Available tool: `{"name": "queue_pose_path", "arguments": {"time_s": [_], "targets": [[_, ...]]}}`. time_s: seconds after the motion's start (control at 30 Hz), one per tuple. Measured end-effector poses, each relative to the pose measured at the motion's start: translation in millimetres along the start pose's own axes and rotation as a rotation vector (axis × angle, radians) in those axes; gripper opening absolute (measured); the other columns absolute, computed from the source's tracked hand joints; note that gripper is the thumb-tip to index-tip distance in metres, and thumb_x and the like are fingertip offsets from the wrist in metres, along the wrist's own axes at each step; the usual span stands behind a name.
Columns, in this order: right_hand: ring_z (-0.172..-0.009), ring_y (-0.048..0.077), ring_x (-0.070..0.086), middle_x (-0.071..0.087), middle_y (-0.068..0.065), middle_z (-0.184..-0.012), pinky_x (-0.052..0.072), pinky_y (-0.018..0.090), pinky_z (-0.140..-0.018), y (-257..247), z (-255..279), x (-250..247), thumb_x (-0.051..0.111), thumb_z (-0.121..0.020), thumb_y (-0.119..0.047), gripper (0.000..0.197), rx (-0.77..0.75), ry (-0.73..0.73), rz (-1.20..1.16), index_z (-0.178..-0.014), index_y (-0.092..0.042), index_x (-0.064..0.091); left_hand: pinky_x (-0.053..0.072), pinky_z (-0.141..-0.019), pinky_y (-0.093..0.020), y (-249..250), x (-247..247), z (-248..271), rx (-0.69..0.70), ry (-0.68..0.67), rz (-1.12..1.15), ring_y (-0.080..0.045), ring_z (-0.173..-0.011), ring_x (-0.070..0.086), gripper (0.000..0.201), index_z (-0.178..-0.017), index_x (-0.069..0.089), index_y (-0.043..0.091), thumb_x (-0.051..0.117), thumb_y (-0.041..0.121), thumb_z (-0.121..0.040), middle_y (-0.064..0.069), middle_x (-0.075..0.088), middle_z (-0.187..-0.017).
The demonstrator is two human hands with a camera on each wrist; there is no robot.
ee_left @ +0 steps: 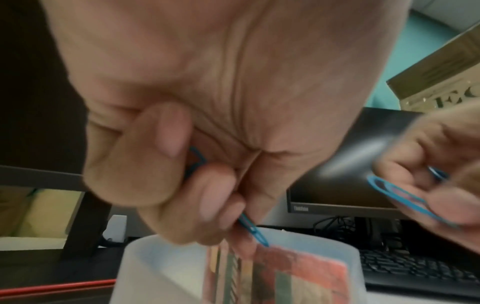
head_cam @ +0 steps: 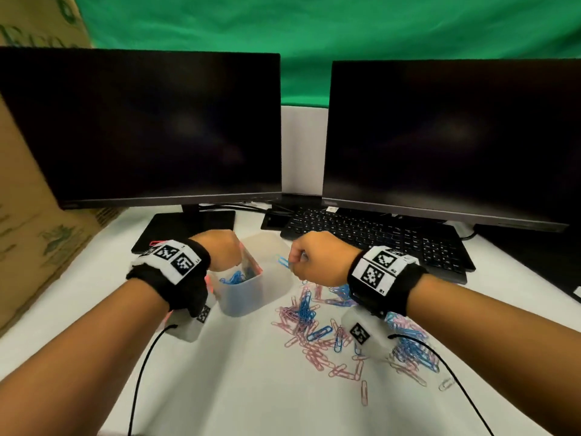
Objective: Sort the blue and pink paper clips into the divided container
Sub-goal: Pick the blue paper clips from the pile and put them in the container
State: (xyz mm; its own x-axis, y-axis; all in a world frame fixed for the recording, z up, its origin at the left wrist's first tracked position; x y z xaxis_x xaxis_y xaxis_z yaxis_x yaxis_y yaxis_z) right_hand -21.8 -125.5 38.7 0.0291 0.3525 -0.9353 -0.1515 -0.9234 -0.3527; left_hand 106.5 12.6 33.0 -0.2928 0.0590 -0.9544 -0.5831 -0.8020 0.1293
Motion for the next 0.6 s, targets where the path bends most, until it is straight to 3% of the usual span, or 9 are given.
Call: {"name": "queue_pose_path", "arguments": {"time_s": [0.1,0.2,0.3,0.37,0.4,0.47,0.53,0.6], "targets": [[-0.095,0.025,0.065,0.072,0.009,-0.099,0.053,0.028,-0.08,-26,-28,1,0.056,-0.087,-0.017,0.02,0.004,-0.025,0.02,-0.094,-0.008,0.072,0.05,-0.068,-0.028,-1,2,-4,-0.029,-0.003,-0.002,-0.022,-0.096,0.066,0.027,-0.112,0.07,0.012,0.057,0.02,-0.09,-0.007,0.07,-0.108],[-0.091,0.026,0.067,0.071,0.01,-0.101,0.058,0.035,-0.081,-47,-53,7,0.061,-0.084,-0.019,0.018,0.011,-0.056,0.108,-0.097,-0.008,0.069,0.056,-0.059,-0.026,-3,0,-5,-0.05,0.013,0.102,-0.021,-0.085,0.069,0.03,-0.116,0.067,0.013,0.06,0.008,-0.087,-0.008,0.069,-0.103],[-0.083,0.023,0.064,0.067,0.008,-0.094,0.056,0.028,-0.064,-66,-68,10,0.064,-0.083,-0.011,0.012,0.007,-0.08,0.155,-0.094,-0.007,0.065,0.055,-0.05,-0.025,-7,-5,-2,-0.017,0.067,0.187,-0.021,-0.072,0.069,0.04,-0.12,0.063,0.015,0.057,-0.002,-0.084,-0.009,0.063,-0.112],[-0.077,0.023,0.06,0.063,0.007,-0.089,0.046,0.024,-0.051,-76,-73,11,0.062,-0.085,-0.009,0.014,-0.012,-0.073,0.168,-0.098,-0.005,0.065,0.053,-0.049,-0.024,-12,-8,1,-0.004,0.119,0.21,-0.019,-0.07,0.067,0.032,-0.104,0.065,0.02,0.055,-0.002,-0.083,-0.004,0.06,-0.103],[-0.077,0.023,0.059,0.061,0.007,-0.089,0.044,0.025,-0.049,-81,-74,11,0.06,-0.086,-0.009,0.02,-0.028,-0.07,0.176,-0.105,-0.005,0.066,0.05,-0.048,-0.022,-15,-10,2,0.002,0.148,0.207,-0.016,-0.069,0.064,0.025,-0.091,0.062,0.021,0.055,-0.001,-0.082,-0.002,0.06,-0.095],[-0.083,0.024,0.061,0.064,0.007,-0.095,0.051,0.028,-0.06,-84,-75,12,0.058,-0.087,-0.008,0.026,-0.053,-0.063,0.163,-0.112,-0.006,0.065,0.042,-0.05,-0.021,-19,-11,5,0.011,0.212,0.197,-0.016,-0.071,0.059,0.021,-0.076,0.055,0.023,0.056,0.002,-0.079,-0.001,0.06,-0.086],[-0.095,0.025,0.065,0.067,0.007,-0.105,0.056,0.032,-0.079,-81,-73,13,0.057,-0.086,-0.005,0.03,-0.067,-0.054,0.098,-0.115,-0.009,0.065,0.041,-0.057,-0.024,-19,-11,8,0.024,0.263,0.216,-0.02,-0.077,0.059,0.018,-0.077,0.055,0.022,0.057,0.004,-0.077,-0.002,0.062,-0.086],[-0.097,0.021,0.064,0.068,0.004,-0.106,0.055,0.033,-0.086,-70,-67,12,0.057,-0.084,-0.003,0.033,-0.075,-0.031,0.019,-0.113,-0.014,0.068,0.042,-0.063,-0.026,-15,-8,11,0.045,0.308,0.267,-0.02,-0.08,0.059,0.018,-0.078,0.056,0.023,0.06,0.005,-0.077,-0.003,0.064,-0.087]]}}
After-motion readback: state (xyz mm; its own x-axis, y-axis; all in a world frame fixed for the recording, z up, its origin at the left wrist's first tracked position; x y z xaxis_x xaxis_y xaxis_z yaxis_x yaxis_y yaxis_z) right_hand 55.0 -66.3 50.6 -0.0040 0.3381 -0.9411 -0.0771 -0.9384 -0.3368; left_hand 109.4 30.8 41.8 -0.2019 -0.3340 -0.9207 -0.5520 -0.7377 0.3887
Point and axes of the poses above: each hand's wrist, its own z-axis away from the middle knuckle, its own x-axis out of the palm, y = z × x, the point moved 3 cm from there along -z, towards the middle knuckle
